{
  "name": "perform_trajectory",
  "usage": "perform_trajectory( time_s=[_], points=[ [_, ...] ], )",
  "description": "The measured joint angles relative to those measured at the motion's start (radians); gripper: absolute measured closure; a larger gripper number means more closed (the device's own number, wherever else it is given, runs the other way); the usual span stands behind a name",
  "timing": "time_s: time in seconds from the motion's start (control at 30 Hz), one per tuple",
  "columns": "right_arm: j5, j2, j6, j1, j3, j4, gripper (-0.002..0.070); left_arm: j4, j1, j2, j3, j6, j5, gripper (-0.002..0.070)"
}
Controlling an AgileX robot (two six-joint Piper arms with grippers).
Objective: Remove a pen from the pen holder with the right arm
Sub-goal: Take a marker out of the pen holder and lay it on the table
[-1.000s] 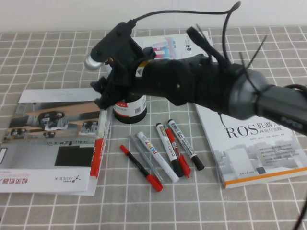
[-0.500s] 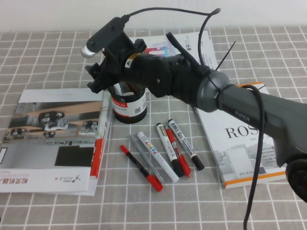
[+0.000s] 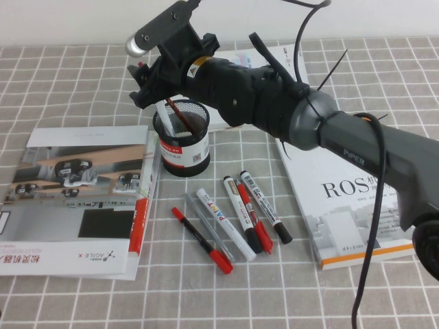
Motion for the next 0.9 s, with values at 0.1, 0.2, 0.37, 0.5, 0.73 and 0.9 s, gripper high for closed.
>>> perform_trajectory(
  time_s=[0.1,0.2,0.37,0.5,0.73,0.9],
  points=[
    [-0.011,0.000,0.000,0.000,0.000,0.003,0.0222,0.000,0.000,0.000,0.000,0.000,0.000,0.0678],
    [-0.015,0.002,0.000,0.000,0.000,0.003,0.0223,0.000,0.000,0.000,0.000,0.000,0.000,0.0678],
    [-0.021,0.025,0.000,0.000,-0.010,0.007,0.0223,0.000,0.000,0.000,0.000,0.000,0.000,0.0678],
    [-0.013,0.053,0.000,0.000,-0.061,0.010,0.0223,0.000,0.000,0.000,0.000,0.000,0.000,0.0678],
    [0.001,0.107,0.000,0.000,-0.125,0.012,0.0223,0.000,0.000,0.000,0.000,0.000,0.000,0.0678],
    [0.008,0.123,0.000,0.000,-0.129,0.012,0.0223,0.000,0.000,0.000,0.000,0.000,0.000,0.0678]
  ],
)
